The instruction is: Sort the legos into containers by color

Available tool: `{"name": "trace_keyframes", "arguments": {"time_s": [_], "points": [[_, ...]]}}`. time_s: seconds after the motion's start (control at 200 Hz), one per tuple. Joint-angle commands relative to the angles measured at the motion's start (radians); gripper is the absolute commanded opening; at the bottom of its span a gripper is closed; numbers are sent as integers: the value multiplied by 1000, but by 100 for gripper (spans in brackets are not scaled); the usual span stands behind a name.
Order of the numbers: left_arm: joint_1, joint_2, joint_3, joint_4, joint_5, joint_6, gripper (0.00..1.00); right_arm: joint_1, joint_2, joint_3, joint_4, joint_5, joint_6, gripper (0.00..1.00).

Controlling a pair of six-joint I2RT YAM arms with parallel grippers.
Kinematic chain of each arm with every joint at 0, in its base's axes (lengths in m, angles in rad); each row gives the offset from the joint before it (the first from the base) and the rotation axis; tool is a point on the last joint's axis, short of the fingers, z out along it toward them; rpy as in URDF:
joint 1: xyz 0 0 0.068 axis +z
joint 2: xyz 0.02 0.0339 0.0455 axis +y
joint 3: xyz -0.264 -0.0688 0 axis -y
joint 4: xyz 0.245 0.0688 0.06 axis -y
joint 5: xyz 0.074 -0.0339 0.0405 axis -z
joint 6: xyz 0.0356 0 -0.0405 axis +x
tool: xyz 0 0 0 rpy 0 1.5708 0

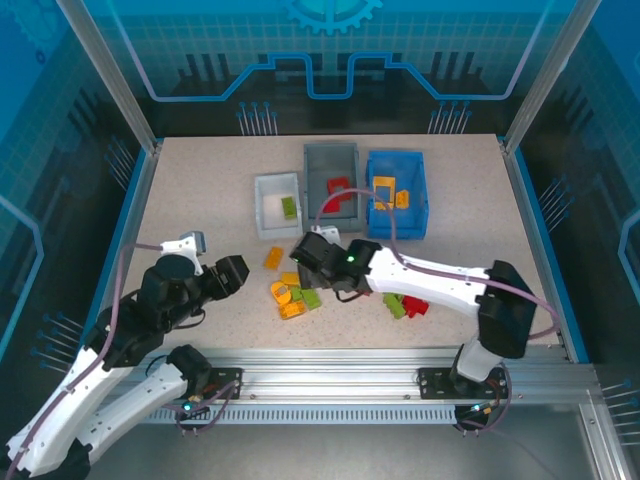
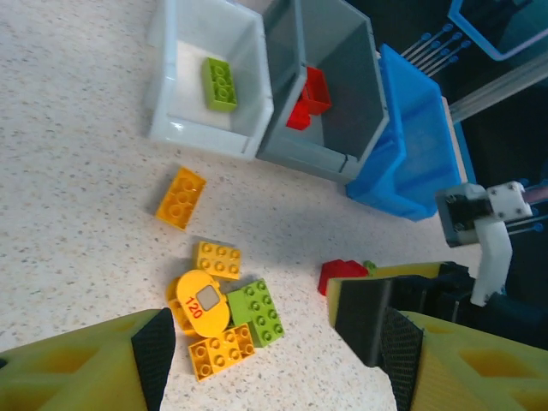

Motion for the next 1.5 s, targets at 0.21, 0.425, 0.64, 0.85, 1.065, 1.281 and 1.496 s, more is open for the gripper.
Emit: {"name": "trace_keyframes", "arguments": {"time_s": [0.21,0.425,0.64,0.85,1.065,1.281,1.496], "points": [[-3,-69,2,-112,-115,-4,69,7,404,388,22,-80,-27,89],[-3,-76,16,-124,-110,3,69,-24,581,587,-61,-73,30,89],[-3,-74,6,-112,-88,-6,69,-53,701,689,-105,-88,77,81],[-3,-71,8,-110,-79,-6,68,-58,824,856,-194,-87,66,58],[-2,-69,13,-108,-72,-2,68,-49,806,840,-183,-76,61,32],[-4,-45,14,-60,-22,4,68,5,601,718,-132,22,-33,28],[-3,82,51,93,137,37,68,10,174,353,-26,190,-125,27]]}}
